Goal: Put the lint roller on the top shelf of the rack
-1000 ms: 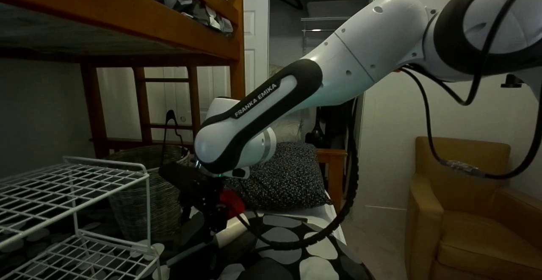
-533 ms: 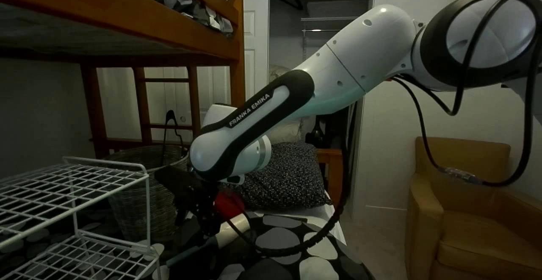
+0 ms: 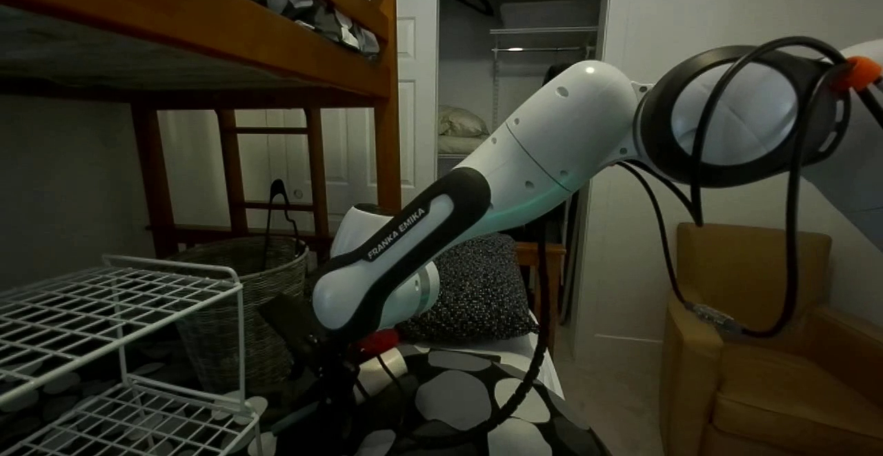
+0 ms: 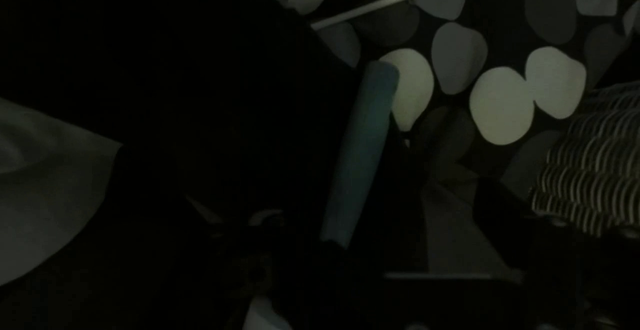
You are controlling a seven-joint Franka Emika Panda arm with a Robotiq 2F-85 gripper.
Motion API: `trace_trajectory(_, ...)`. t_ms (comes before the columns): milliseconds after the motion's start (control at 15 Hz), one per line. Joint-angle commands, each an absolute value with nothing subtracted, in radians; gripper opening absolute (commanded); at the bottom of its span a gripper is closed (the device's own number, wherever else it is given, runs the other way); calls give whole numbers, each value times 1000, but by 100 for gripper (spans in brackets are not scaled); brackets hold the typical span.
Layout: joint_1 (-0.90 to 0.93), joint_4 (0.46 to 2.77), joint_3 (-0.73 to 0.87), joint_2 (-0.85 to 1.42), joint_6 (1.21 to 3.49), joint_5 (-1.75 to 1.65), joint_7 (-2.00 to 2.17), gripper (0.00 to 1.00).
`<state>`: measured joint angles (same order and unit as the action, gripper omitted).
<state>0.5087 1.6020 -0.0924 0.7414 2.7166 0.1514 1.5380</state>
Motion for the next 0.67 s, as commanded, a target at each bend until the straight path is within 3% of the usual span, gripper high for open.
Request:
trace_trajectory(0, 532, 1524, -73, 813, 2751, 136, 1560, 62)
trace_trajectory(133, 537, 1497, -76, 836, 2727, 138, 1560, 64)
trace_trajectory(267, 541, 1480, -75, 850, 2692, 144, 1570, 72)
trace_trajectory(333, 541, 1483, -74, 849, 2671, 148, 1580, 85)
trace_trajectory(467, 543, 1489, -70, 839, 2640, 151, 1607, 82)
trace_trajectory(533, 544, 1494, -65, 830, 2630, 149, 1622, 89)
trace_trajectory(600, 544, 1491, -65, 830, 2635, 146, 1629, 85)
